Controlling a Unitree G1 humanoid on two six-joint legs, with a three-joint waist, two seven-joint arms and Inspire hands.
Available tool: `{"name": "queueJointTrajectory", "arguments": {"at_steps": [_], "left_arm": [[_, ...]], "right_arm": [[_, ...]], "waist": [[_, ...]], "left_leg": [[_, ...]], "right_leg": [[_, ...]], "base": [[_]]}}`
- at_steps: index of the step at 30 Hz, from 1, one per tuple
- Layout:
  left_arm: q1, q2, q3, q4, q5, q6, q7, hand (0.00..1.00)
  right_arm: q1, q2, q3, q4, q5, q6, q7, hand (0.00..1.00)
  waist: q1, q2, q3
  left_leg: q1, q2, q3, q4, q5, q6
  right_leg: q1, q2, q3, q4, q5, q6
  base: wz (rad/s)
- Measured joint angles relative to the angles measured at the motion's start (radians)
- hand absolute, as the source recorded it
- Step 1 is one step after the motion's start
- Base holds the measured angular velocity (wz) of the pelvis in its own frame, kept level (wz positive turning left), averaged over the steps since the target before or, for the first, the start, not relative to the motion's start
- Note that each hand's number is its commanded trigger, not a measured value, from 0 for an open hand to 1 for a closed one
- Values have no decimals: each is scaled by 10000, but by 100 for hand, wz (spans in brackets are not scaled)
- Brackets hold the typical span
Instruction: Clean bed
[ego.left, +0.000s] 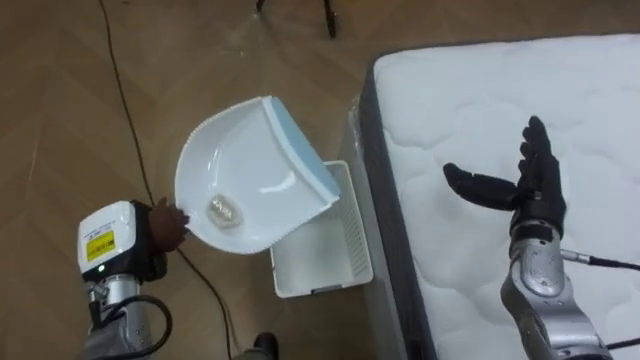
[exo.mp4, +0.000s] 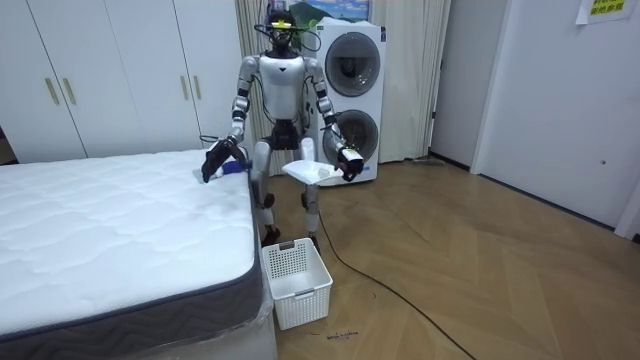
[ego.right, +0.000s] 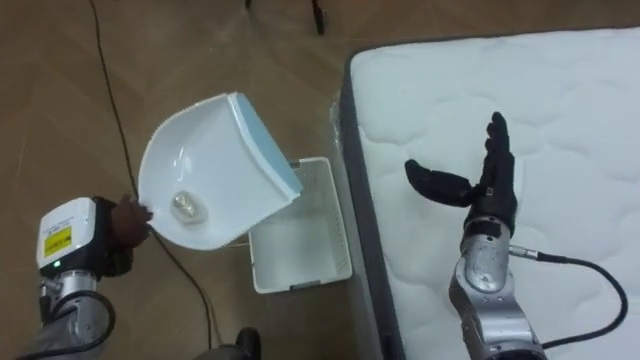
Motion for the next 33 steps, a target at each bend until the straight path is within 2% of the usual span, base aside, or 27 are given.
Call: {"name": "queueJointTrajectory", "arguments": {"at_steps": [2,4,5,8,12,14,16,18,21,24,27,33], "left_arm": [[-182,52,-197,95,15,58,-22,100],[-421,242,-455,94,12,54,-83,100],[-582,433,-593,94,15,52,-108,100],[-872,845,-839,93,229,184,-422,100],[-982,1115,-1493,77,687,346,-749,100],[-1299,1279,-1932,54,1162,454,-1008,100],[-1538,1341,-2230,48,1532,554,-1187,100],[-1572,1436,-2607,-137,1765,766,-1400,100],[-1662,1541,-2977,-228,2020,997,-1960,100],[-1721,1568,-3138,-295,2731,1324,-2650,100],[-1767,1567,-3208,-441,3303,1464,-3103,100],[-1771,1569,-3544,-912,3715,2051,-4110,100]], "right_arm": [[-233,45,10,292,-183,2,-24,0],[-337,53,43,426,-184,1,-31,0],[-396,53,82,519,-188,4,-30,0],[-387,55,209,670,-181,108,-15,0],[-362,61,552,700,-182,185,-34,0],[-400,63,822,695,-184,224,-37,0],[-411,63,1007,694,-184,369,-39,0],[-423,67,1240,632,-186,496,-38,0],[-433,64,1260,520,-482,678,-41,0],[-429,63,1261,462,-836,784,-42,0],[-423,68,1267,441,-970,994,-46,0],[-451,86,1269,362,-1620,1421,-241,0]], "waist": [[-136,103,65],[-262,161,96],[-423,213,126],[-667,268,151],[-976,354,165],[-1078,414,155],[-1103,455,149],[-1275,477,136],[-1388,482,132],[-1536,495,124],[-1563,504,118],[-1757,607,53]], "left_leg": [[-218,-12,9,117,11,24],[-561,-13,12,219,17,45],[-805,-22,11,333,34,67],[-1227,-46,68,518,53,89],[-1302,-170,146,549,75,135],[-1574,-219,161,611,130,185],[-1730,-253,168,708,159,222],[-1818,-365,190,711,198,275],[-1939,-415,212,706,229,322],[-1990,-451,214,699,258,347],[-1994,-457,223,699,258,348],[-2000,-545,351,715,299,416]], "right_leg": [[-282,-58,84,247,-14,4],[-619,-106,125,479,-114,-46],[-886,-155,144,684,-195,-53],[-1431,-239,341,1081,-315,-92],[-1662,-404,509,1333,-382,-43],[-1994,-471,600,1520,-427,-33],[-2165,-526,617,1638,-449,-24],[-2287,-666,621,1763,-480,20],[-2410,-701,679,1818,-500,54],[-2468,-700,748,1833,-527,67],[-2467,-705,750,1848,-530,70],[-2460,-830,811,2058,-685,125]], "base": [[4],[3],[4],[-2],[-3],[3],[9],[8],[6],[9],[0],[12]]}}
